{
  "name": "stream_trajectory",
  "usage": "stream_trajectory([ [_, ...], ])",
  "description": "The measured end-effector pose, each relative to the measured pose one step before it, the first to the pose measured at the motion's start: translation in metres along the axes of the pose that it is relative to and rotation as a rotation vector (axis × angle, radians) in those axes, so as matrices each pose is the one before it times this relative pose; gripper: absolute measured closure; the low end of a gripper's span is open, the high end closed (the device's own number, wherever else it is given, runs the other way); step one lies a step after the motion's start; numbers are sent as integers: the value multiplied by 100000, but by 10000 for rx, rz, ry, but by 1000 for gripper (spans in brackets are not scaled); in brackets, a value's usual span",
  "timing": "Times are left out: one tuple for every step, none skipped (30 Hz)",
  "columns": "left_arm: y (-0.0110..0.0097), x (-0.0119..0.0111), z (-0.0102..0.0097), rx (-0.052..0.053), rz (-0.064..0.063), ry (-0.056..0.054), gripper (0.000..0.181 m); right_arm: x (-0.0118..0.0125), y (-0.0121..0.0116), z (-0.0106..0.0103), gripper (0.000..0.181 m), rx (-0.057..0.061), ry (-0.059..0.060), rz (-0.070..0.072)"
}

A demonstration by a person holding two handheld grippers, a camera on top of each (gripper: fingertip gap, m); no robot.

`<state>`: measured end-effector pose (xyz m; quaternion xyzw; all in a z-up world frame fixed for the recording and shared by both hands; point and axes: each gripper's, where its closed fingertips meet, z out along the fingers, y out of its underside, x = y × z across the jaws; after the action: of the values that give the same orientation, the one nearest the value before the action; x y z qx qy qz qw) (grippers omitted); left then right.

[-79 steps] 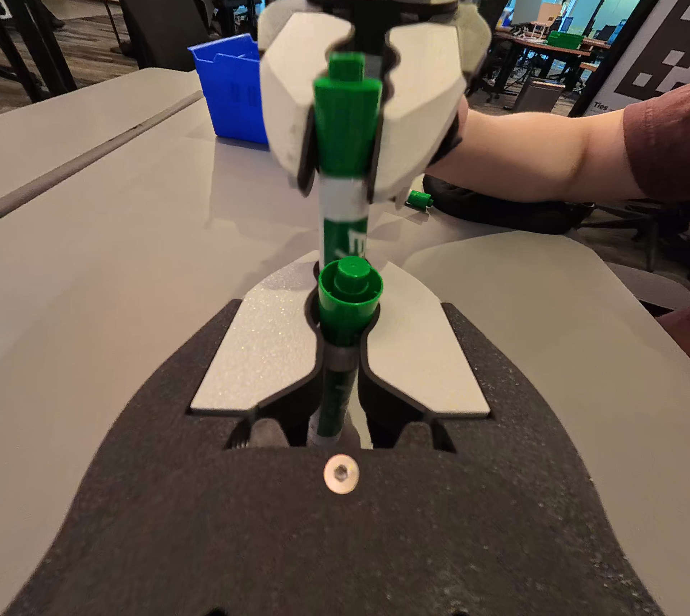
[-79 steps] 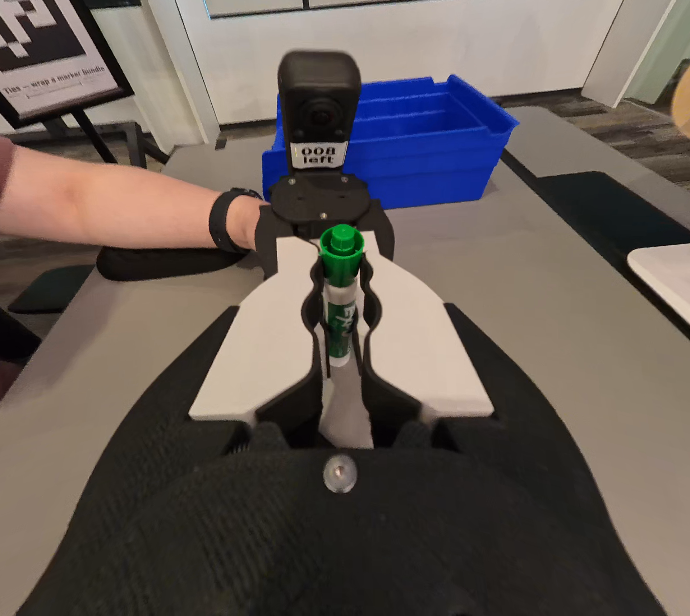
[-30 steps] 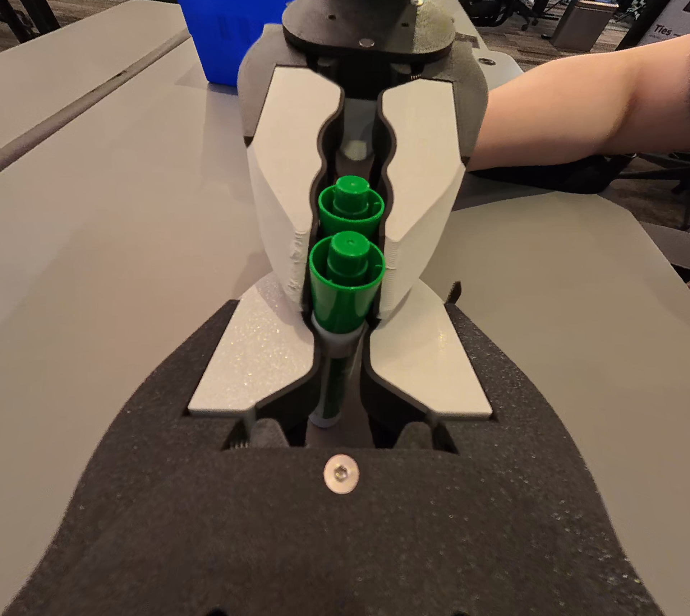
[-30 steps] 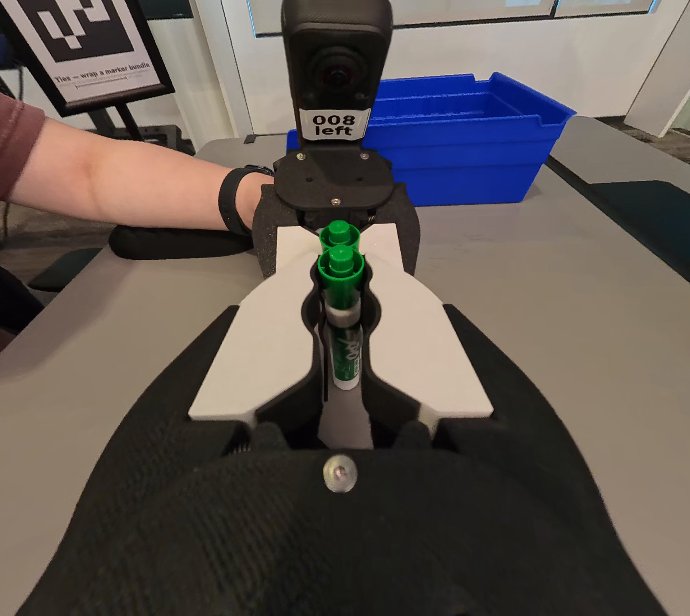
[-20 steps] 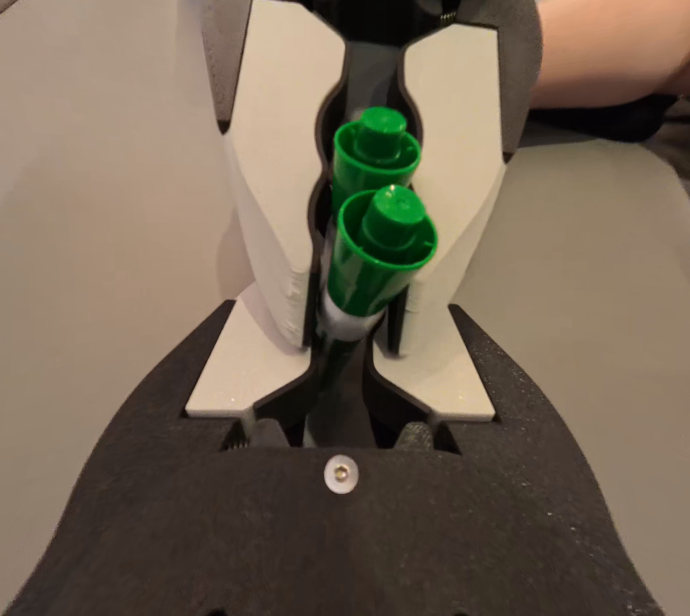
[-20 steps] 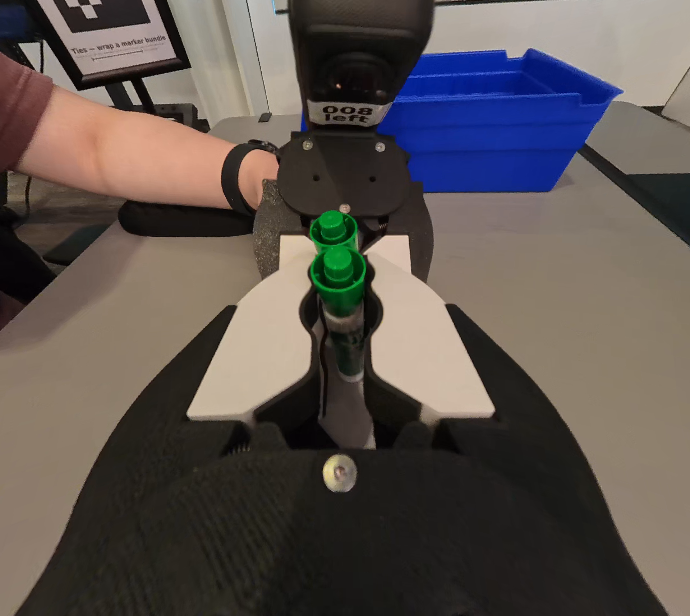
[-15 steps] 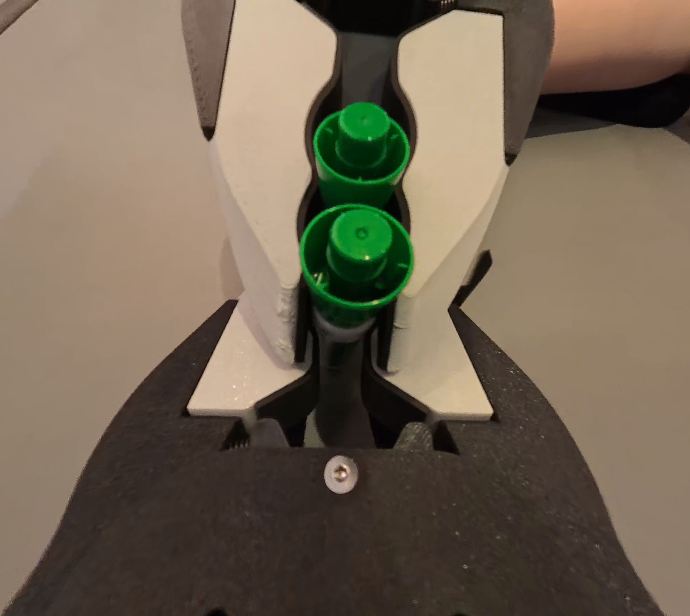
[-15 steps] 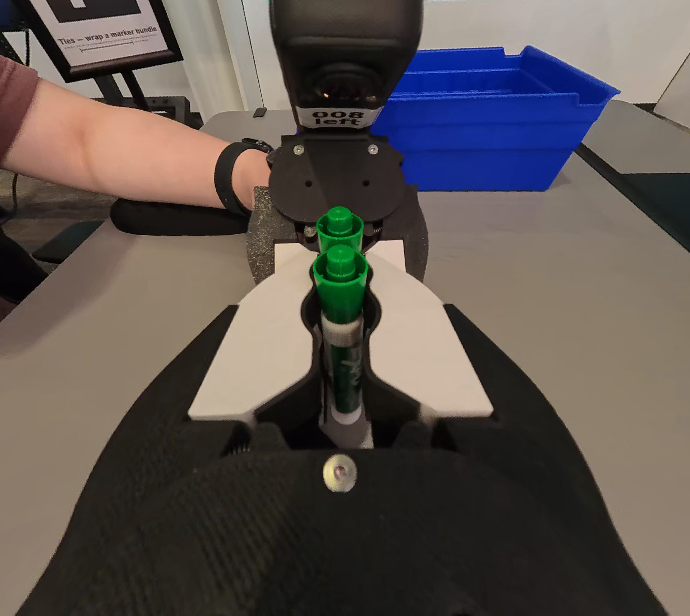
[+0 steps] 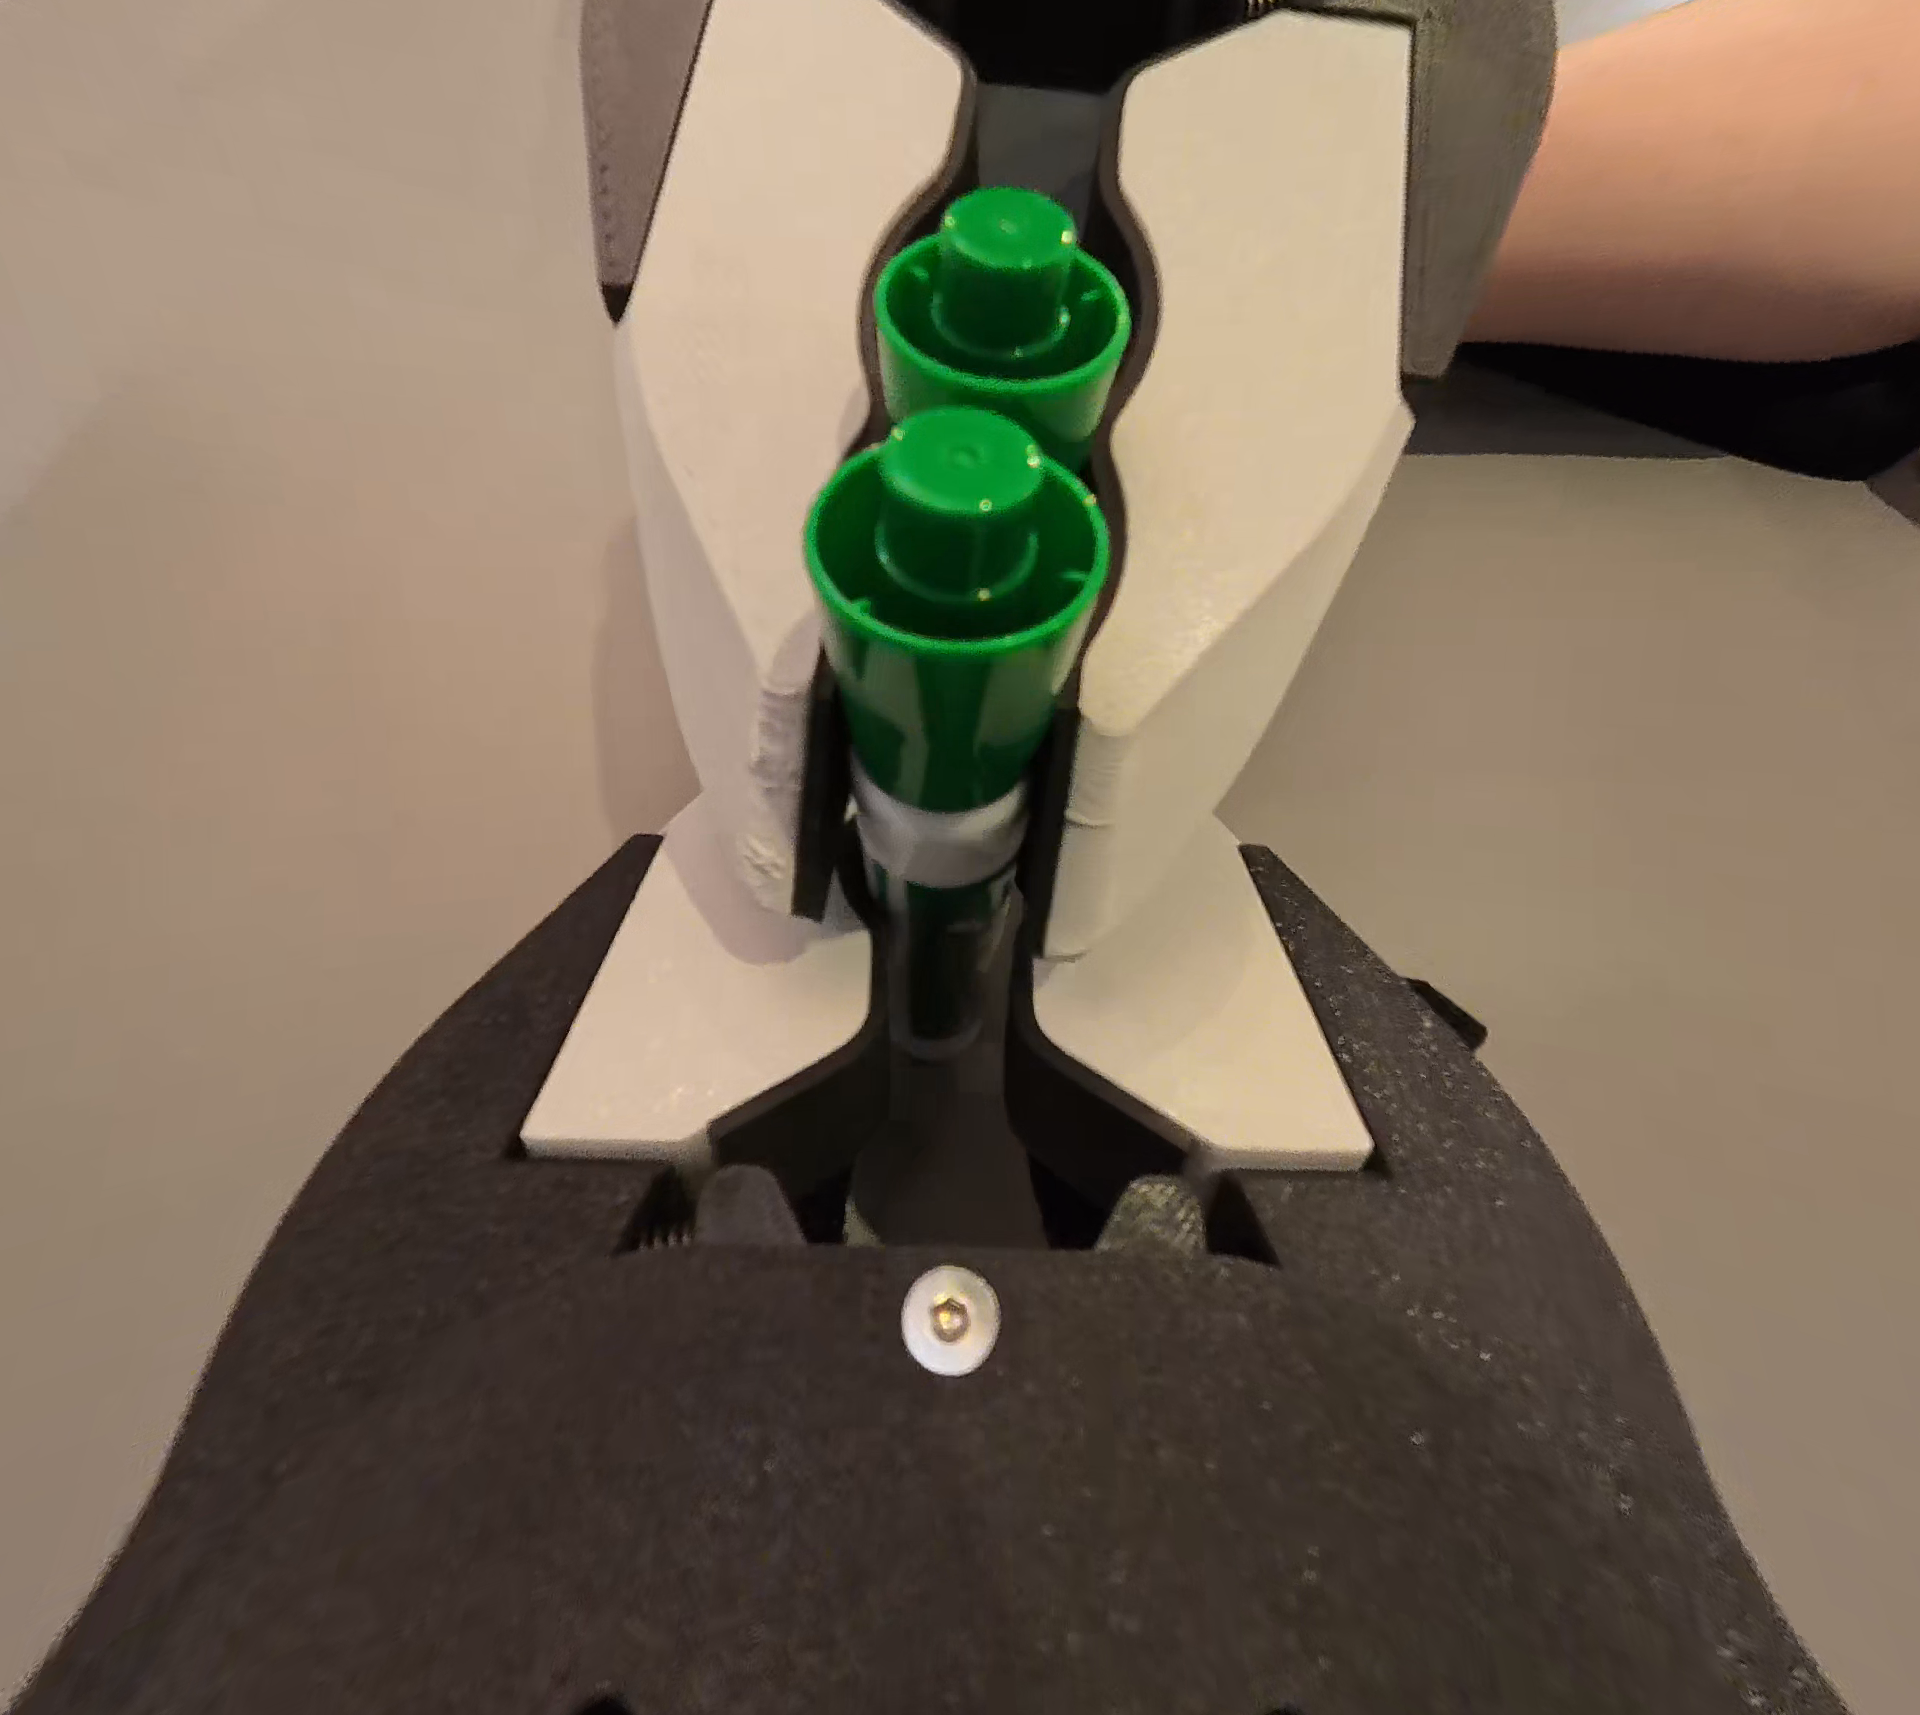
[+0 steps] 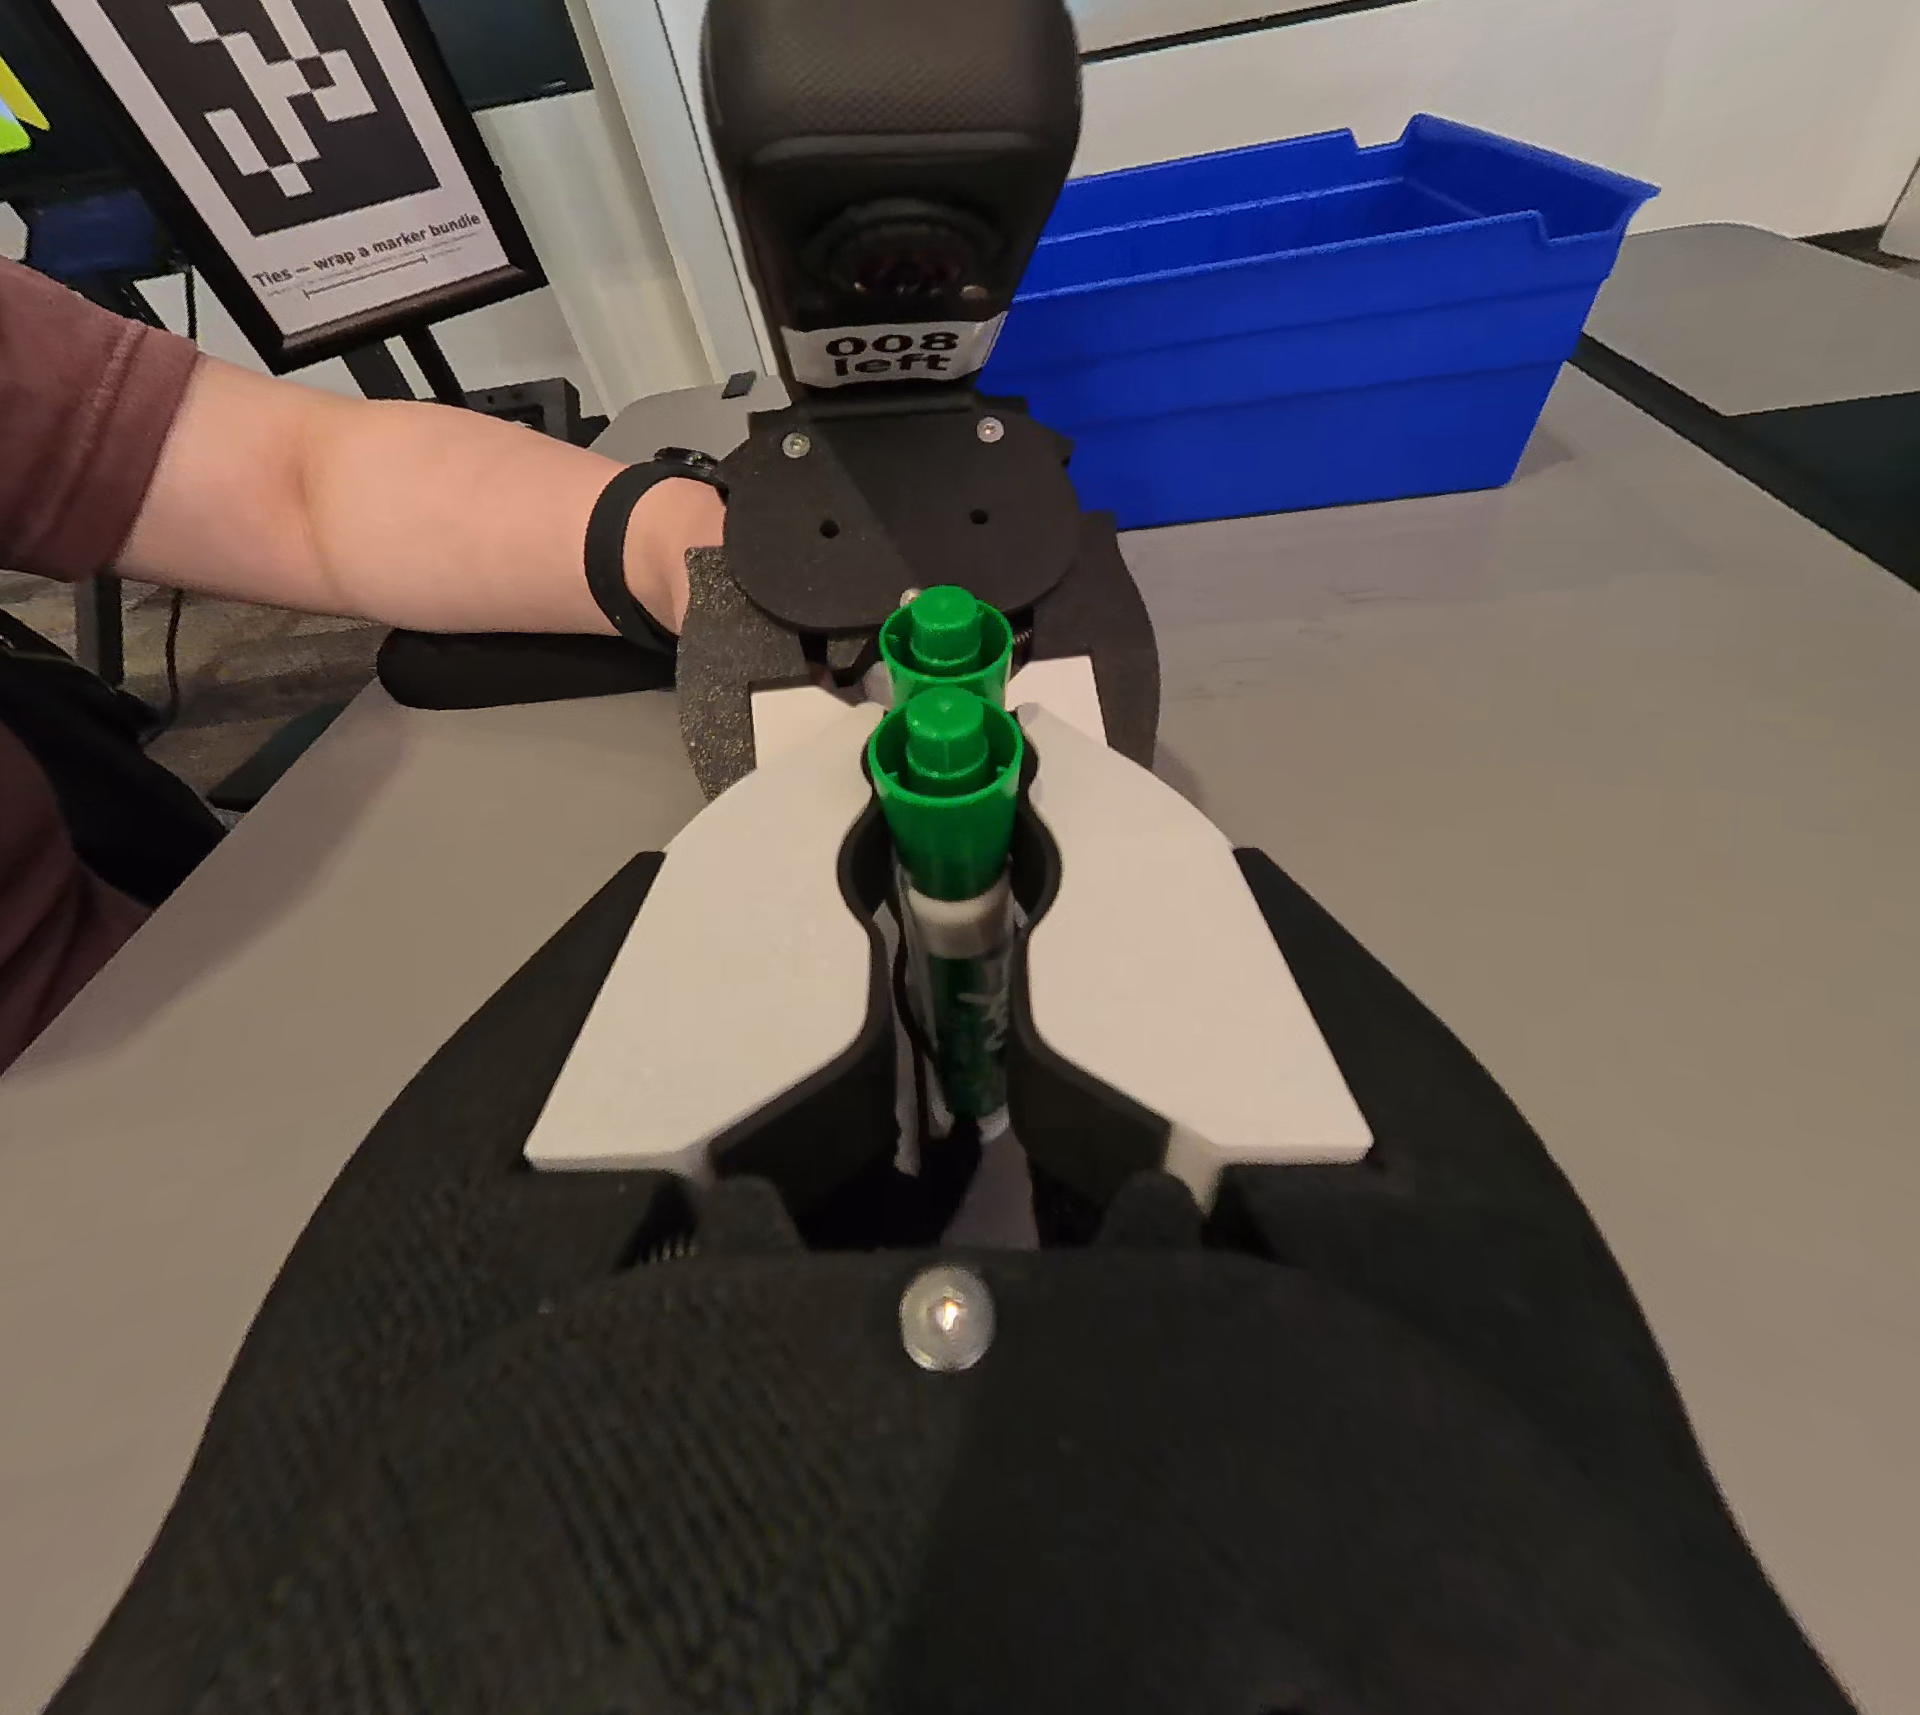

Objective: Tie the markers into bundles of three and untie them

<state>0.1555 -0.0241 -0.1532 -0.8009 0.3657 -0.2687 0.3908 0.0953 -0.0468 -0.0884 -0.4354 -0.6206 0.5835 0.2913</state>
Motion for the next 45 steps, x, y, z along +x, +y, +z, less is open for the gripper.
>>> stream_trajectory([
  [55, -50, 202, -107, -4, -65, 162, 26, 41, -117, 162, -15, -5, 5],
  [165, -10, 244, -186, -11, -19, 162, 14, 50, -103, 162, -32, -15, -10],
  [107, -3, 232, -153, -41, 9, 162, 23, 38, -121, 163, -4, -16, -3],
  [-81, -35, 138, -4, -106, -5, 164, 41, 3, -138, 163, 38, -20, 41],
  [-61, -18, 149, -27, -92, 19, 164, 82, 6, -157, 163, 59, -26, 111],
  [-86, -28, 118, 2, -70, 22, 164, 147, 2, -181, 162, 80, -31, 163],
  [-98, -71, 91, 16, -90, 5, 163, 184, 2, -220, 162, 88, -33, 175],
  [-75, -76, 108, 3, -103, -13, 164, 167, 33, -236, 162, 56, -39, 129],
  [-72, -53, 101, -1, -69, -6, 163, 85, 78, -197, 162, 18, -83, 106],
  [-51, 12, 83, -13, -21, 35, 164, 34, 52, -186, 162, 17, -113, 128],
  [-20, 21, 72, -20, 12, 45, 164, 38, 55, -175, 162, 3, -89, 98],
  [-29, 25, 71, -19, -13, 62, 164, 14, 77, -154, 162, -23, -81, 61],
  [-12, 34, 53, -22, -32, 90, 164, 4, 84, -127, 162, -51, -63, 58],
  [-3, 110, 59, -31, -21, 130, 164, 48, 92, -67, 162, -75, 2, 24],
  [29, 123, 47, -38, -7, 132, 164, 19, 167, -15, 162, -136, 27, -42],
  [-2, 41, 20, -11, -12, 46, 164, 10, 274, 47, 161, -210, 31, -65],
  [26, 43, 17, -18, 9, 39, 165, 14, 355, 100, 159, -216, 31, -38],
  [27, 86, 19, -22, 38, 55, 164, -66, 333, 139, 157, -148, -37, 34],
  [33, 100, 7, -16, 56, 39, 165, -142, 33, 89, 157, 35, -127, 141],
  [23, 61, 16, -16, 74, -8, 164, -89, -32, 38, 158, 43, -105, 167],
  [14, -5, 5, -1, 52, -58, 164, -13, -12, 15, 159, -1, -25, 69],
  [32, -6, 4, -9, 21, -35, 164, -10, -11, -17, 161, -2, 30, -51],
  [43, 3, -30, -10, -20, -7, 164, 30, 10, -5, 161, -30, 80, -75],
  [66, -19, -66, -8, -58, 1, 164, 32, -1, -13, 161, -37, 78, -35],
  [88, 19, -90, -12, -57, 27, 165, 2, -71, -20, 161, 10, 52, -13],
  [115, 26, -100, -28, -68, 39, 165, 15, -139, -36, 162, 69, 22, 34],
  [112, 42, -101, -34, -83, 66, 165, -10, -154, -28, 161, 93, -29, 107],
  [98, 18, -79, -21, -77, 48, 165, 21, -152, -41, 161, 90, -32, 113],
  [63, -1, -59, -10, -59, 39, 165, 1, -209, -72, 161, 126, -51, 88],
  [35, -19, -42, -29, -46, 35, 165, -8, -207, -81, 161, 143, -79, 123],
  [10, -62, 1, -8, -18, -10, 165, 67, -34, -78, 161, 59, -69, 200],
  [7, 1, 34, -23, -12, 15, 165, 172, 120, -69, 162, -19, -18, 176],
  [33, -38, 30, -37, -7, -11, 165, 127, 112, -73, 162, -12, -12, 73],
  [1, 0, 17, -7, -41, 44, 165, 20, 59, -62, 162, -17, -33, 37],
  [19, 118, -16, -19, -79, 144, 165, -24, 39, -16, 162, -38, -47, 59],
  [74, 151, -87, -104, -168, 183, 165, 0, -4, 0, 162, 1, -25, 41],
  [95, 233, -157, -179, -290, 261, 165, -51, -54, 38, 162, 67, -63, 68],
  [97, 316, -177, -227, -353, 342, 165, -94, -33, 69, 162, 63, -144, 203],
  [284, 377, -151, -336, -377, 422, 165, -41, 91, 95, 162, -27, -154, 305],
  [357, 194, -162, -408, -396, 308, 165, 65, 130, 97, 162, -43, -114, 306],
  [272, 96, -103, -250, -221, 198, 165, 93, 116, 97, 162, -22, -103, 258],
  [305, -31, -26, -238, -94, 85, 165, 97, 164, 111, 162, -55, -59, 200],
  [318, -195, 16, -214, 28, -81, 164, 110, 187, 106, 162, -115, 13, 114],
  [276, -24, 82, -165, 123, -22, 165, -11, 146, 100, 162, -125, -4, -12],
  [319, 104, 98, -181, 121, 27, 165, -85, 92, 80, 161, -90, -1, -97],
])
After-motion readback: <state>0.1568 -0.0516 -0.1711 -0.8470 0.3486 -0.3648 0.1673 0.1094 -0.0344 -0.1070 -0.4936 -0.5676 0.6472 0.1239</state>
